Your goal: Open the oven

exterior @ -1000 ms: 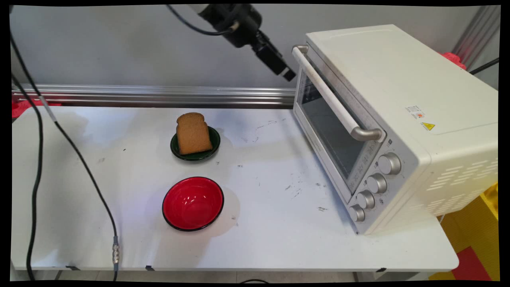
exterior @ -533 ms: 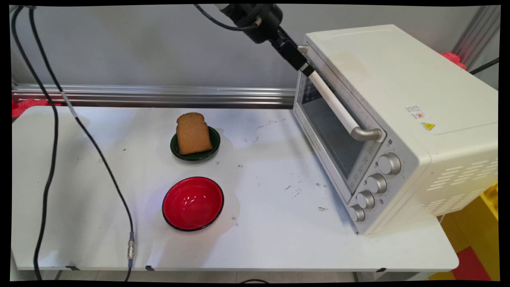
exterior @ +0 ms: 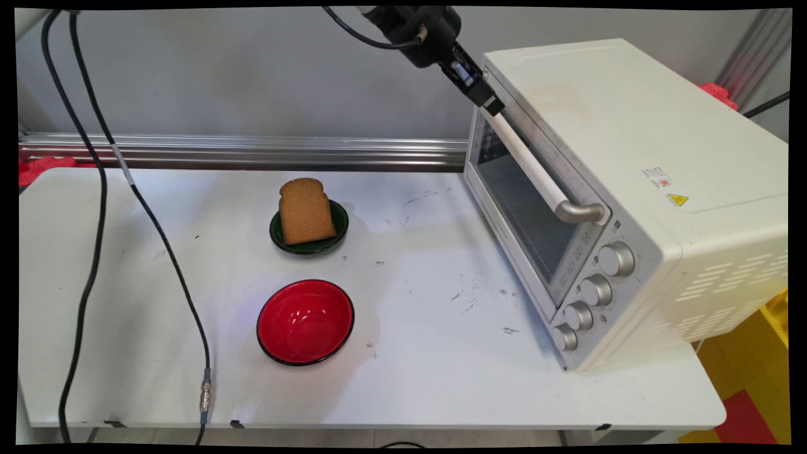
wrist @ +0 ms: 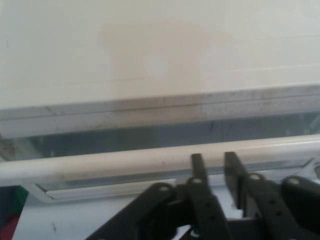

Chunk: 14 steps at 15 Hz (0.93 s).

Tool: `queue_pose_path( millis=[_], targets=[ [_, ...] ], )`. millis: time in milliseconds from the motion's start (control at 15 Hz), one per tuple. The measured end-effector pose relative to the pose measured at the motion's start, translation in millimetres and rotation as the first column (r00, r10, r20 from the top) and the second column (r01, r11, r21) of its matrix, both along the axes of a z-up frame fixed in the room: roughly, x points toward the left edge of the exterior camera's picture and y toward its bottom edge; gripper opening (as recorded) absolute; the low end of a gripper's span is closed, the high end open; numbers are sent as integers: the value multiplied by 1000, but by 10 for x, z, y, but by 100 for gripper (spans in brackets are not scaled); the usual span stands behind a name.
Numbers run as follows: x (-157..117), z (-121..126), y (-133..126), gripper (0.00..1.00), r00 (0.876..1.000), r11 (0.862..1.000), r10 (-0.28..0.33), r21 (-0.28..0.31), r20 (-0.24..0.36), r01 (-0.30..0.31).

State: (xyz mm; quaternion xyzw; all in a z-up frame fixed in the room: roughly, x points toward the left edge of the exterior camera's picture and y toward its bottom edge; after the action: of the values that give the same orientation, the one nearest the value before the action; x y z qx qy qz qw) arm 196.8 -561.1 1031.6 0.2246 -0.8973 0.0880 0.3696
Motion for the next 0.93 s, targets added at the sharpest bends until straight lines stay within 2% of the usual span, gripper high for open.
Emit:
queue_pose_path(
  millis=[933],
  targets=[
    [-304,-248,-108,0,997,998,38,52,-66,-34]
  ],
)
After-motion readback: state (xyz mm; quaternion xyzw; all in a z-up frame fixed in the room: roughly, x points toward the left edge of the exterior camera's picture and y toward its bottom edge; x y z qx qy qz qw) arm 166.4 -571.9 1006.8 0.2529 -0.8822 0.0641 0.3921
